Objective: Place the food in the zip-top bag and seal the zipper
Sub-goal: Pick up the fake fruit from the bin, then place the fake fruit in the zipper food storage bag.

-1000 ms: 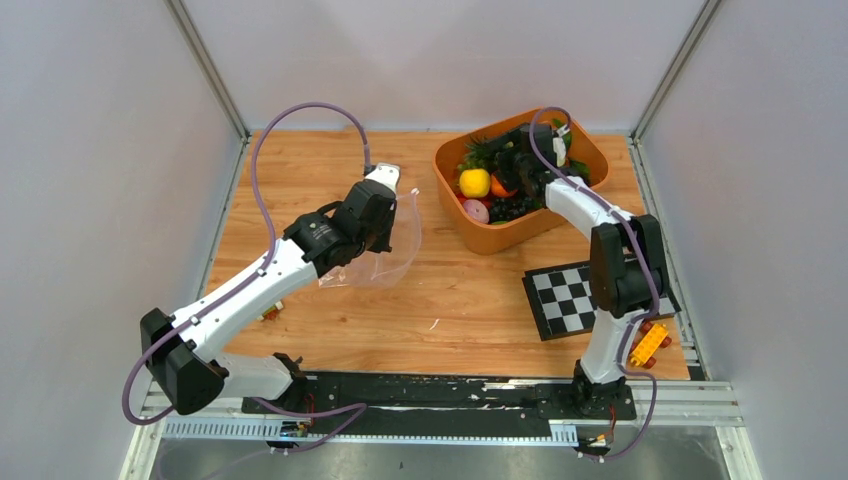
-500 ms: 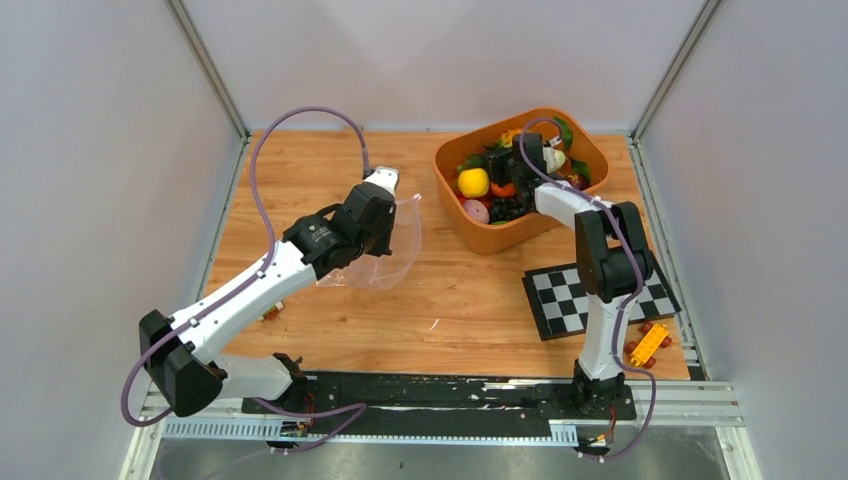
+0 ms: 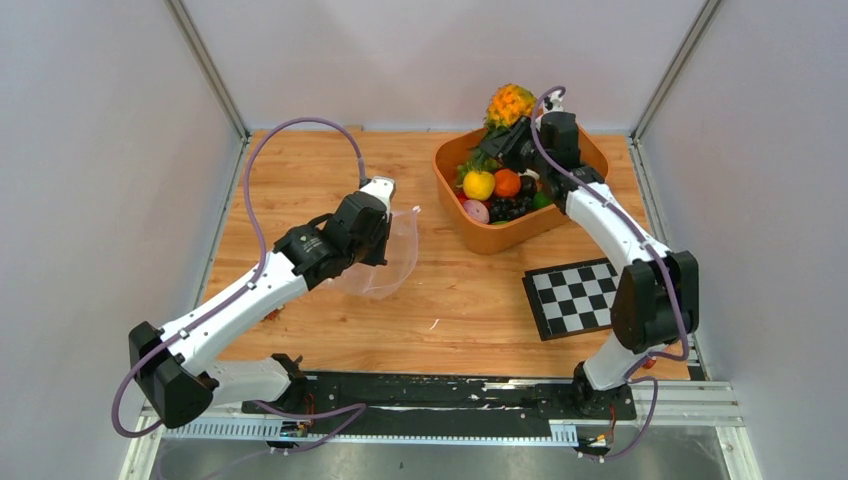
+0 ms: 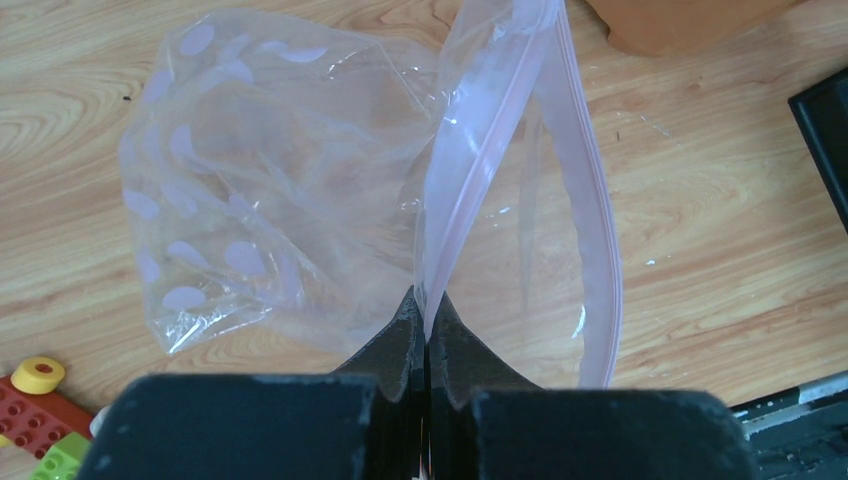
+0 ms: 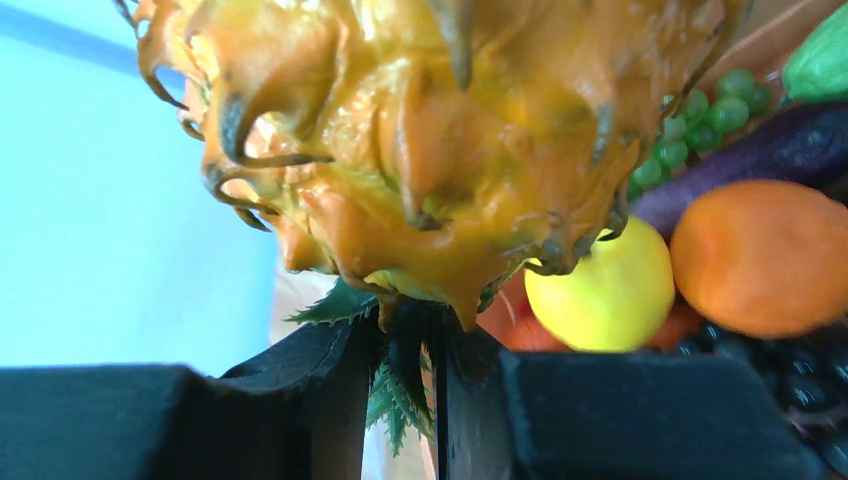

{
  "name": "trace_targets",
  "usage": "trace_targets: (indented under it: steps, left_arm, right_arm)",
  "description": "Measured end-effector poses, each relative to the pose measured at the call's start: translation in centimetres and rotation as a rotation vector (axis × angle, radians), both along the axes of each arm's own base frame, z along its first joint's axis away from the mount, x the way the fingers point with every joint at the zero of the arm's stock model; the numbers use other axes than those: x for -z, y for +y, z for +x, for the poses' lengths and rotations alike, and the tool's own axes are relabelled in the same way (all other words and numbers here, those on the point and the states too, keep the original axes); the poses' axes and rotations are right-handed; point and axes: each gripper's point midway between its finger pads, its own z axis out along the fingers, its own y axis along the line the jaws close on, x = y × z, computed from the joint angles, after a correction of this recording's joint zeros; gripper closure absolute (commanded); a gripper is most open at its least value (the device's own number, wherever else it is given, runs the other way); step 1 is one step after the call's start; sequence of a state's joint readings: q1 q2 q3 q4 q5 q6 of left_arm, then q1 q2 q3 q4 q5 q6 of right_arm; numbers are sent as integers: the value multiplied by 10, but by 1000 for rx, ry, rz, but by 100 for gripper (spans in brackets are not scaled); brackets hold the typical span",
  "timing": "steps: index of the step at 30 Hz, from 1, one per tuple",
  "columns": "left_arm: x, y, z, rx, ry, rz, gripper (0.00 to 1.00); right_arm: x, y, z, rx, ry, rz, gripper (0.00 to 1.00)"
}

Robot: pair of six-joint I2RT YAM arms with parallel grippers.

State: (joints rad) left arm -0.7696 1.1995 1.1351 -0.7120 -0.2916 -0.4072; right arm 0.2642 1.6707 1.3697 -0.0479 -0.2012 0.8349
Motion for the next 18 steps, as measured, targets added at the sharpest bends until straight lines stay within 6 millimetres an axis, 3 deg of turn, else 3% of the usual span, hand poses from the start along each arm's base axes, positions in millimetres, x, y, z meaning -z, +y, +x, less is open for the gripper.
trace_targets:
  steps: [3, 7, 10, 15, 18]
  left_arm:
    - [-2, -1, -2, 14, 0, -6, 100]
    - [-4, -3, -2, 30, -9, -15, 100]
    - [-4, -5, -2, 40, -19, -27, 100]
    - [-8, -10, 0, 49, -32, -52, 100]
    - [-9, -11, 1, 46, -36, -61, 100]
  right_arm:
    - [4, 0, -30, -126, -13, -122, 90]
    - [16, -8, -91, -291, -22, -273, 89]
    - [7, -9, -134, -406, -75, -315, 90]
    - [-17, 14, -193, -648, -203, -293, 91]
    - [-9, 37, -225, -799, -210, -309, 90]
